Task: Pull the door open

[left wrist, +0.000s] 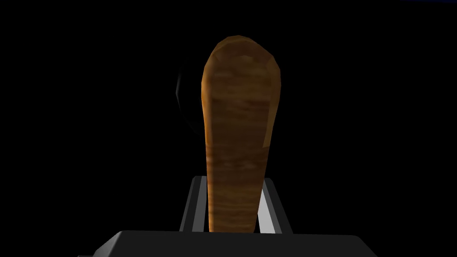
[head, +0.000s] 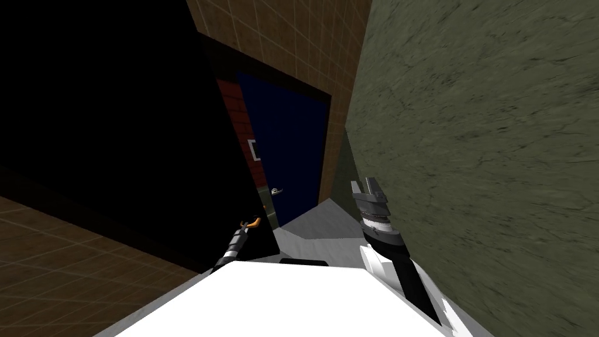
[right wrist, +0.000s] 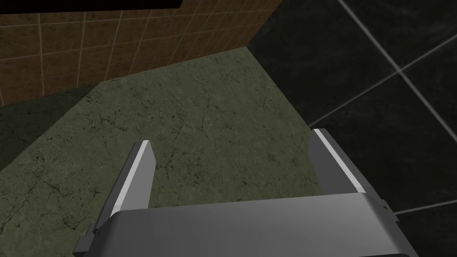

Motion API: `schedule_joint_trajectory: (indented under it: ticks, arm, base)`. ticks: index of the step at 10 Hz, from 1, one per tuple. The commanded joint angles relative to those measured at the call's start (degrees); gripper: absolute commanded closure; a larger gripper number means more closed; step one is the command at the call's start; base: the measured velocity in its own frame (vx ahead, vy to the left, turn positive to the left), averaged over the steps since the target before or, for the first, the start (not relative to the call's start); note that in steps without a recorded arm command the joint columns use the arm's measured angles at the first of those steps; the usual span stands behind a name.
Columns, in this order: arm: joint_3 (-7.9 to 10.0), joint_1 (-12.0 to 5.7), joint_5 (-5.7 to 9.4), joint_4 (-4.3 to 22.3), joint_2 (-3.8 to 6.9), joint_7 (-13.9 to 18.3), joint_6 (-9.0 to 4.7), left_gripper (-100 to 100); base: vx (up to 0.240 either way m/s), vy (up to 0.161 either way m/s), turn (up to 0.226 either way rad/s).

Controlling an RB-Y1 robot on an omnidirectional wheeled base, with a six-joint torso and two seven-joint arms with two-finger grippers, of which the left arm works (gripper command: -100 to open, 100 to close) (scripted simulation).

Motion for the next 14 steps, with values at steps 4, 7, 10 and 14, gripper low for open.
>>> schedule_joint_trajectory:
  ticks: [4,7,10,14]
  arm:
    - [-0.98,-4.24,-3.14,2.2,-0.49,1.7,1.28,100]
    - [-1.23,-7.47,-4.93,4.2,-0.47,2.9,1.35,100]
    - [-1.4,-9.8,-6.22,6.8,-0.45,3.8,1.4,100]
    - [-2.61,-7.45,-6.18,7.6,1.74,5.9,-2.26,100]
  base:
    - [-0.141,0.014,0.0]
    - [-0.113,0.016,0.008]
    - [-0.074,0.022,0.001]
    - [-0.15,0.037,-0.122]
